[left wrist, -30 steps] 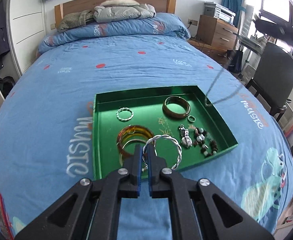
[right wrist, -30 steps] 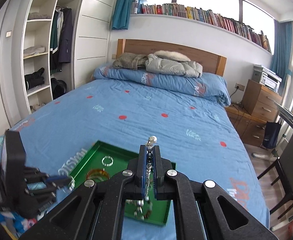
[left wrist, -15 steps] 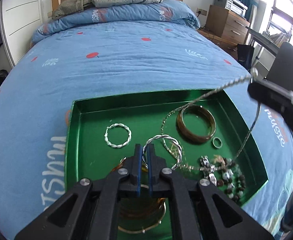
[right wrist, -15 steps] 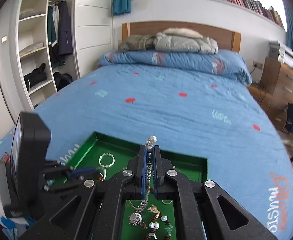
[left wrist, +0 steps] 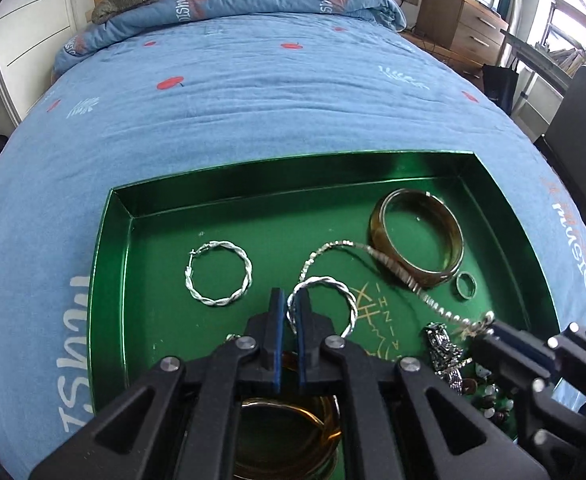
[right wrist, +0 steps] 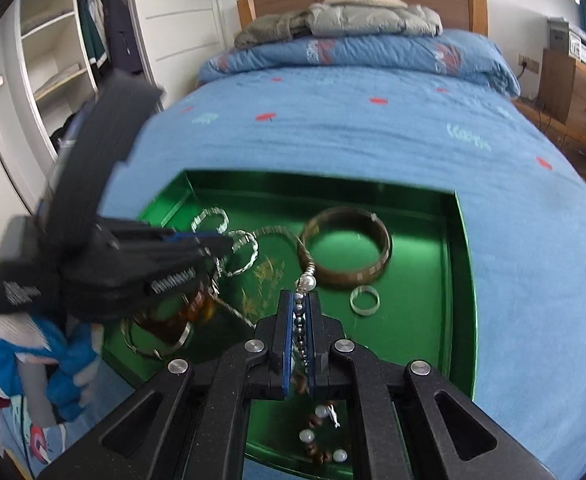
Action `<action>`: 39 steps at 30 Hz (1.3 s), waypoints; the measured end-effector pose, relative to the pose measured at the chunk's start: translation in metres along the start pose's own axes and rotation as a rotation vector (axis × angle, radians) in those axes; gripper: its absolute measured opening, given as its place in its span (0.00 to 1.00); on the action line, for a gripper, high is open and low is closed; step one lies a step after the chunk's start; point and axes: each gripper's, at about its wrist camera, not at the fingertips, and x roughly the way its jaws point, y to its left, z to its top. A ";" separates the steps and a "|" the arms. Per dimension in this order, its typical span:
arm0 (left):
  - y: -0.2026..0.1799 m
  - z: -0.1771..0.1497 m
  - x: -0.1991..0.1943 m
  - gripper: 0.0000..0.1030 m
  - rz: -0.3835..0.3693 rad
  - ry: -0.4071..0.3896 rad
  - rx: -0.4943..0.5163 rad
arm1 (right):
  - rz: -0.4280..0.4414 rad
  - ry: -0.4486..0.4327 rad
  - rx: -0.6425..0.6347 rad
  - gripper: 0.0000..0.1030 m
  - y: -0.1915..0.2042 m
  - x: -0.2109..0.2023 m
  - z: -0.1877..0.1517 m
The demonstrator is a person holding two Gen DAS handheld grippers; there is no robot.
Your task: Organize jewelry
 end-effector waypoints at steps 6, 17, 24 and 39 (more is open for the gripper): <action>0.006 -0.001 -0.017 0.10 -0.027 -0.046 -0.027 | -0.029 0.029 0.031 0.23 -0.007 -0.007 -0.011; 0.018 -0.026 -0.114 0.42 -0.004 -0.219 -0.082 | -0.114 -0.060 0.023 0.45 0.006 -0.074 -0.011; 0.017 -0.074 -0.182 0.44 0.021 -0.312 -0.079 | -0.153 -0.166 -0.010 0.55 0.033 -0.134 -0.019; 0.017 -0.183 -0.290 0.45 0.166 -0.412 -0.062 | -0.231 -0.291 -0.019 0.73 0.085 -0.243 -0.087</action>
